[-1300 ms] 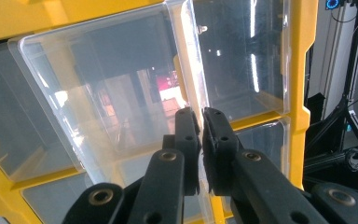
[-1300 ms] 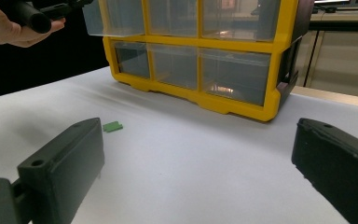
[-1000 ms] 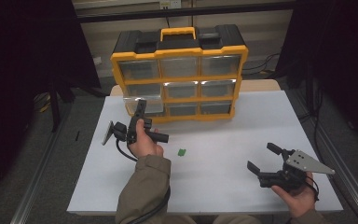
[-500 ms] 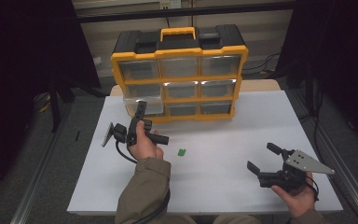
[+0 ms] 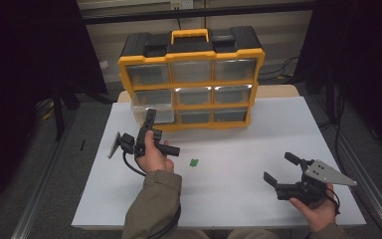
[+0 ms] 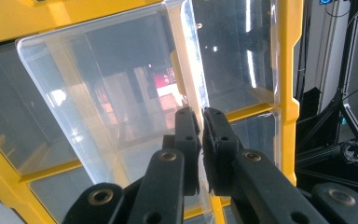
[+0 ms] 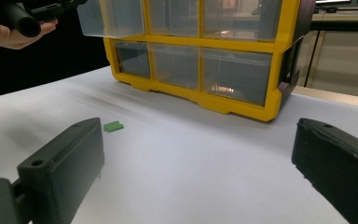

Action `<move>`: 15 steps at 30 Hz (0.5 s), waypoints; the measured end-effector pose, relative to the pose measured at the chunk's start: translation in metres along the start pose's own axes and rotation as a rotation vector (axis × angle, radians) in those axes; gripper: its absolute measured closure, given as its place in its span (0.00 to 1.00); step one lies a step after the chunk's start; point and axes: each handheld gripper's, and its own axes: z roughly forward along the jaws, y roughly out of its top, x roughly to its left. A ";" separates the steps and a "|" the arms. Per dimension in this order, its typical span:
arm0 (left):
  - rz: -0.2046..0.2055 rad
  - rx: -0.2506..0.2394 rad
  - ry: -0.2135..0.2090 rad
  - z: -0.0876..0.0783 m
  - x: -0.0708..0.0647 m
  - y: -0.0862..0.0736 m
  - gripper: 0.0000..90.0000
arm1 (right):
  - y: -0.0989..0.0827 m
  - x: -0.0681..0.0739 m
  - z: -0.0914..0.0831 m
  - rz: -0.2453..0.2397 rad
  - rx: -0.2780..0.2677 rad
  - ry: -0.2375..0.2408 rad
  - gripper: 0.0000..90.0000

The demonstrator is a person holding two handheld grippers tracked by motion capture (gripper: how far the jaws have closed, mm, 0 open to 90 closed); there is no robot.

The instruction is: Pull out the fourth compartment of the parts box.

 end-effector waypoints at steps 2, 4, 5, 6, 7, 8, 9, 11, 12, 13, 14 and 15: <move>0.000 0.002 -0.002 -0.001 0.000 0.000 0.95 | 0.000 0.000 0.000 -0.001 -0.001 0.000 0.02; 0.002 0.002 -0.004 -0.002 0.000 0.000 0.95 | 0.000 0.000 0.000 0.001 -0.001 0.000 0.02; 0.002 0.004 -0.002 -0.002 0.000 0.000 0.95 | 0.000 0.000 0.000 0.002 0.000 -0.001 0.02; 0.003 0.004 -0.005 -0.003 0.000 0.000 0.95 | 0.000 0.000 0.000 0.001 0.000 -0.001 0.02; 0.002 0.007 -0.003 -0.003 0.000 0.000 0.95 | 0.000 0.000 0.000 0.002 0.000 -0.001 0.02; 0.002 0.007 -0.003 -0.003 0.000 0.000 0.95 | 0.000 0.000 0.000 0.002 0.000 -0.001 0.02; 0.006 0.002 -0.002 -0.004 0.000 0.000 0.95 | 0.000 0.000 0.000 0.001 -0.001 -0.001 0.02; 0.008 0.006 -0.002 -0.005 0.000 0.000 0.95 | 0.000 0.000 0.000 0.000 -0.001 -0.002 0.02; 0.010 0.012 0.000 -0.005 0.000 0.000 0.95 | 0.000 0.000 0.000 0.000 -0.001 -0.002 0.02; 0.008 0.008 -0.003 -0.005 0.000 0.000 0.95 | 0.000 0.001 -0.001 0.001 -0.001 -0.002 0.02; 0.005 0.007 -0.004 -0.006 0.000 0.000 0.95 | 0.000 0.001 -0.001 0.000 -0.001 0.000 0.02; 0.007 0.007 -0.005 -0.006 0.000 0.000 0.95 | 0.000 0.001 0.000 0.000 -0.002 0.003 0.02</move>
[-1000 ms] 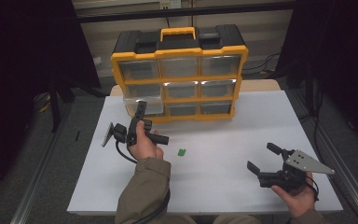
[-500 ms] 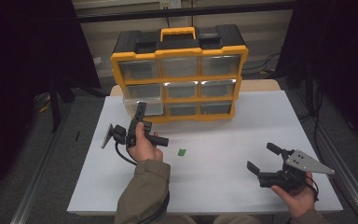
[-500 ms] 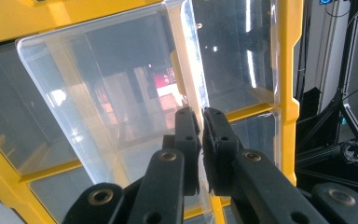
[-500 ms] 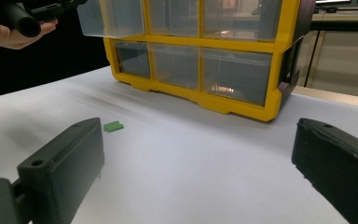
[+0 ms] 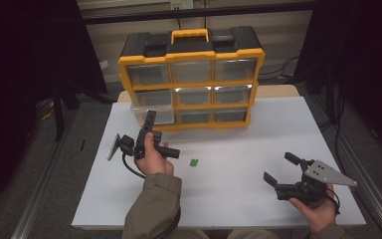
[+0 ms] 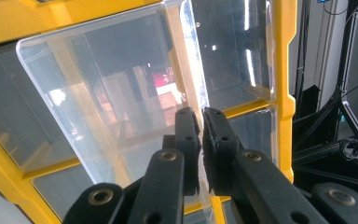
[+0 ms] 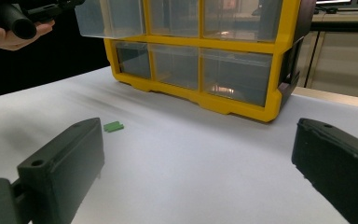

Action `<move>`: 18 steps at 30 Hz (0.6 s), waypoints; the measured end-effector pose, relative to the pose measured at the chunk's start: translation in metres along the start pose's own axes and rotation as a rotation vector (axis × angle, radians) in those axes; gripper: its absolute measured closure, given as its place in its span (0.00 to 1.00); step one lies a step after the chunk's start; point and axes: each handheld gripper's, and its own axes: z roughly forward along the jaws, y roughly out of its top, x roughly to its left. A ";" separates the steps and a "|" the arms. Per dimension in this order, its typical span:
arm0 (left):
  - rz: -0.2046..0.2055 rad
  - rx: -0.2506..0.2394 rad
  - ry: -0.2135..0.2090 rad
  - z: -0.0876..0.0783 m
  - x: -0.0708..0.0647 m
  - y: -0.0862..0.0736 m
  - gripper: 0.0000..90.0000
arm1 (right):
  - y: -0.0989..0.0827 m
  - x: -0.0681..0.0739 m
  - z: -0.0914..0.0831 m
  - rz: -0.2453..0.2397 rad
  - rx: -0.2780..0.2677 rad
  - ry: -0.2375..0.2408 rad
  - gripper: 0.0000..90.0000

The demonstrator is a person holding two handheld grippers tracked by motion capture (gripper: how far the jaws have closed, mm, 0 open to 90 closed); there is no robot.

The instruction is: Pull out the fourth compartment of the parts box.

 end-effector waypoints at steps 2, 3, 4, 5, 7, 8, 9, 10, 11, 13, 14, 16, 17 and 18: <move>-0.001 0.001 -0.001 -0.001 0.000 0.000 0.95 | 0.000 0.000 0.000 -0.001 0.001 -0.004 0.02; 0.013 0.010 0.003 -0.002 0.000 0.001 0.95 | 0.000 0.000 0.000 0.000 0.000 -0.005 0.02; 0.007 0.008 -0.008 -0.002 0.001 0.001 0.95 | 0.000 0.000 0.000 0.000 -0.003 -0.003 0.02; 0.006 0.004 -0.002 -0.002 0.000 0.000 0.95 | 0.000 0.000 0.000 0.000 -0.003 -0.001 0.02; 0.007 0.003 -0.001 -0.003 0.000 0.000 0.95 | 0.000 0.000 0.000 0.001 0.000 -0.003 0.02; 0.003 0.002 -0.001 -0.003 0.000 0.000 0.95 | 0.000 0.000 0.000 -0.002 0.000 -0.003 0.02; 0.010 0.010 0.002 -0.004 0.000 0.000 0.95 | 0.000 0.000 0.000 -0.003 -0.002 0.000 0.02; 0.010 0.010 0.002 -0.004 0.000 0.000 0.95 | 0.000 0.000 0.000 -0.003 -0.002 0.000 0.02; 0.006 0.008 -0.001 -0.004 0.000 0.001 0.95 | 0.000 0.000 0.000 -0.006 -0.002 0.000 0.02; 0.015 0.012 -0.004 -0.005 0.001 0.001 0.95 | 0.000 0.000 0.000 -0.007 -0.001 -0.002 0.02; 0.015 0.012 -0.004 -0.005 0.001 0.001 0.95 | 0.000 0.000 0.000 -0.007 -0.001 -0.002 0.02; 0.010 0.011 -0.004 -0.006 0.001 0.001 0.95 | 0.000 0.000 0.001 -0.007 -0.001 0.000 0.02; 0.014 0.015 -0.005 -0.007 0.001 0.001 0.95 | 0.000 0.000 0.000 -0.009 0.001 0.000 0.02; 0.016 0.017 -0.003 -0.007 0.001 0.001 0.95 | 0.000 0.000 0.001 -0.007 0.000 -0.001 0.02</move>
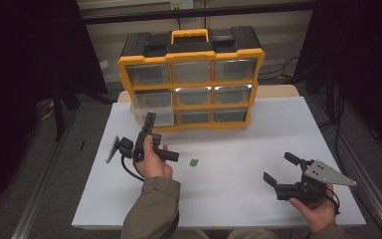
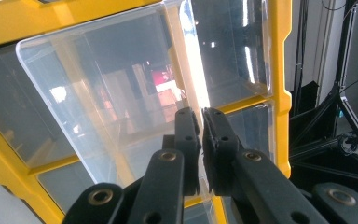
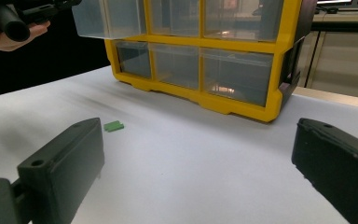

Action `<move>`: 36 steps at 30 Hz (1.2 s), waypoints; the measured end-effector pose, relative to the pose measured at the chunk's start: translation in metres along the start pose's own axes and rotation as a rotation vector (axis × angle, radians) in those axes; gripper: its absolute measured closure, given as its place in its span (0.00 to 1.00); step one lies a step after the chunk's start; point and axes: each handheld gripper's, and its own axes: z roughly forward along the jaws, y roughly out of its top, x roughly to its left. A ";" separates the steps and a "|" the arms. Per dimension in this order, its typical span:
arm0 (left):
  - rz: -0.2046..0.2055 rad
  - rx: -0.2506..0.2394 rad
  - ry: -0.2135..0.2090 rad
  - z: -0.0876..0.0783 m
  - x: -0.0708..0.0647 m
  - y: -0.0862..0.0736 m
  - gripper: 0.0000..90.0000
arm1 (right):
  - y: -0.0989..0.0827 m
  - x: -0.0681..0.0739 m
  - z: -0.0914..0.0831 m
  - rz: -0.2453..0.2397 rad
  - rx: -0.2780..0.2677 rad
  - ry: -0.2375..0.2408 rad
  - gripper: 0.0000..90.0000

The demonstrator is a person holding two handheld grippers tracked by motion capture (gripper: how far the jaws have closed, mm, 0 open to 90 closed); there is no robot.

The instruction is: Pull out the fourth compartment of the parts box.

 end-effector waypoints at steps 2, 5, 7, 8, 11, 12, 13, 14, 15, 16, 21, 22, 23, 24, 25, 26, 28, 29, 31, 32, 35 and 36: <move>0.001 -0.001 -0.004 -0.001 0.000 0.000 0.95 | 0.000 0.000 0.000 -0.003 0.000 -0.002 0.02; 0.000 -0.001 -0.006 -0.001 0.001 0.000 0.95 | 0.000 0.000 0.000 -0.003 -0.002 0.001 0.02; 0.001 -0.003 -0.002 -0.001 0.001 0.000 0.94 | 0.000 0.000 0.000 -0.003 -0.003 0.002 0.02; 0.003 -0.001 0.000 -0.001 0.001 0.000 0.94 | 0.000 0.000 0.000 -0.003 -0.002 0.002 0.02; 0.005 0.003 0.000 -0.001 0.001 0.000 0.94 | 0.000 0.000 0.000 -0.002 -0.002 0.002 0.02; 0.003 0.001 -0.001 -0.001 0.001 0.000 0.94 | 0.000 0.000 0.000 -0.002 -0.002 0.002 0.02; 0.002 0.003 -0.013 -0.002 0.002 -0.001 0.94 | 0.000 0.000 0.000 -0.002 -0.003 0.002 0.02; 0.012 0.010 -0.011 -0.002 0.002 -0.001 0.94 | 0.000 0.000 0.000 -0.003 -0.002 0.000 0.02; 0.014 0.009 -0.010 -0.002 0.002 -0.001 0.94 | 0.000 0.000 0.000 -0.003 -0.001 -0.002 0.02; 0.009 0.006 -0.009 -0.002 0.002 -0.001 0.94 | 0.000 0.000 0.000 -0.002 -0.001 -0.001 0.02; 0.009 0.005 0.002 -0.003 0.002 -0.001 0.94 | 0.000 0.000 0.000 -0.003 -0.001 -0.002 0.02; 0.016 0.008 0.001 -0.003 0.003 -0.001 0.94 | 0.000 0.000 0.000 0.002 -0.002 -0.001 0.02; 0.016 0.010 0.004 -0.004 0.003 -0.001 0.94 | 0.000 0.000 0.000 0.002 -0.003 0.003 0.02; 0.014 0.008 0.002 -0.003 0.003 -0.001 0.94 | 0.000 0.000 0.000 -0.002 -0.002 0.003 0.02; 0.017 0.010 0.004 -0.004 0.003 -0.001 0.94 | 0.000 0.000 0.000 -0.002 -0.002 0.003 0.02; 0.018 0.010 0.004 -0.004 0.003 -0.001 0.94 | 0.000 0.000 0.000 -0.003 -0.002 0.003 0.02; 0.021 0.007 0.003 -0.003 0.003 -0.001 0.94 | 0.000 0.000 0.000 -0.003 -0.002 0.001 0.02; 0.023 0.008 0.003 -0.004 0.004 -0.001 0.94 | 0.000 0.000 0.000 -0.003 -0.002 0.001 0.02; 0.030 0.014 0.003 -0.004 0.004 0.000 0.94 | 0.000 0.000 0.000 -0.002 -0.001 -0.002 0.02; 0.027 0.013 0.005 -0.004 0.004 -0.001 0.94 | 0.000 0.000 0.000 -0.001 -0.002 0.001 0.02; 0.030 0.014 0.004 -0.005 0.004 -0.001 0.94 | 0.000 0.000 0.000 -0.003 -0.003 0.003 0.02; 0.029 0.010 0.003 -0.004 0.004 -0.001 0.94 | 0.000 0.000 0.000 -0.004 -0.003 0.003 0.02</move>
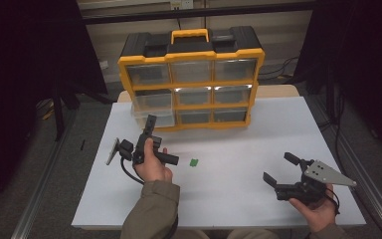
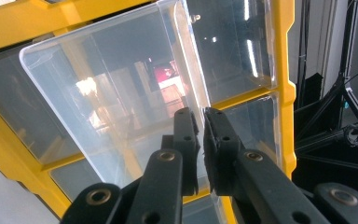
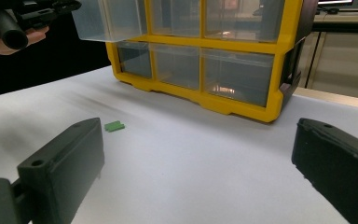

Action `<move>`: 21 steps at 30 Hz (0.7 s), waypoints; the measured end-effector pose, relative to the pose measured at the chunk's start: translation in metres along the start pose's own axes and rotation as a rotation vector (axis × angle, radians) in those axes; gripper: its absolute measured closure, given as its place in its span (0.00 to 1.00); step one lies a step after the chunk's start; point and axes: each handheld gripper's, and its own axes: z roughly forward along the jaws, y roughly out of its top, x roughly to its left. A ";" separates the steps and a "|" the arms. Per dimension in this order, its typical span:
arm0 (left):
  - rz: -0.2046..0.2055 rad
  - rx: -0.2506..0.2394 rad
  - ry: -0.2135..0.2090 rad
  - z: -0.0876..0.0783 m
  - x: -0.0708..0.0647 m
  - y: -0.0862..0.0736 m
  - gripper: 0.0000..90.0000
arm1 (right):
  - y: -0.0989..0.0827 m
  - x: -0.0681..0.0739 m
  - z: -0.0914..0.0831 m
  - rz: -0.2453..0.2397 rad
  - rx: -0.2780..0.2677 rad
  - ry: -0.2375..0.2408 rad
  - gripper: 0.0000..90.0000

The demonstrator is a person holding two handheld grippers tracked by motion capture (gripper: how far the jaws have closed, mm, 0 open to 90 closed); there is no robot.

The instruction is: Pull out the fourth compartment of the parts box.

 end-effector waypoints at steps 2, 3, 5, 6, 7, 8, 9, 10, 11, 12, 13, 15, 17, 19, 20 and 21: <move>0.000 0.005 0.001 -0.001 0.000 0.000 0.94 | 0.000 0.000 0.000 0.001 0.000 0.000 0.02; 0.003 0.006 -0.005 -0.001 0.000 0.000 0.94 | 0.000 0.000 0.000 0.001 0.001 0.000 0.02; 0.007 0.003 -0.004 -0.001 0.001 0.001 0.94 | 0.000 0.000 0.000 0.001 0.000 0.000 0.02; 0.007 0.002 0.003 -0.001 0.000 0.001 0.94 | 0.000 0.000 0.000 0.001 0.000 0.000 0.02; 0.007 0.003 0.001 -0.001 0.001 0.001 0.94 | 0.000 0.000 0.000 0.001 0.000 0.000 0.02; 0.005 0.003 0.002 -0.001 0.000 0.001 0.94 | 0.000 0.000 0.000 0.001 0.000 0.000 0.02; 0.006 0.003 0.002 -0.001 0.000 0.001 0.93 | 0.000 0.000 0.000 0.003 0.002 0.002 0.02; 0.007 0.005 0.001 -0.001 0.000 0.001 0.93 | 0.000 0.000 0.000 0.003 0.002 0.002 0.02; 0.012 0.014 -0.005 -0.002 0.001 0.001 0.93 | 0.000 0.000 0.000 0.005 0.001 0.001 0.02; 0.015 0.012 0.001 -0.001 0.000 0.002 0.93 | 0.000 0.000 0.000 0.001 0.003 0.002 0.02; 0.026 0.021 0.003 -0.002 0.001 0.002 0.93 | 0.000 0.000 0.000 0.001 0.003 0.003 0.02; 0.037 0.027 0.004 -0.002 0.001 0.002 0.93 | 0.000 0.000 0.000 0.001 0.003 0.003 0.02; 0.044 0.030 0.001 -0.002 0.002 0.003 0.92 | 0.000 0.000 0.001 0.002 0.004 0.003 0.02; 0.059 0.029 -0.005 -0.002 0.003 0.003 0.92 | 0.000 0.000 0.001 0.002 0.004 0.003 0.02; 0.063 0.038 -0.004 -0.003 0.003 0.003 0.92 | 0.000 0.000 0.001 0.002 0.004 0.003 0.02; 0.067 0.039 -0.005 -0.003 0.004 0.003 0.91 | 0.000 0.000 0.001 0.001 0.004 0.004 0.02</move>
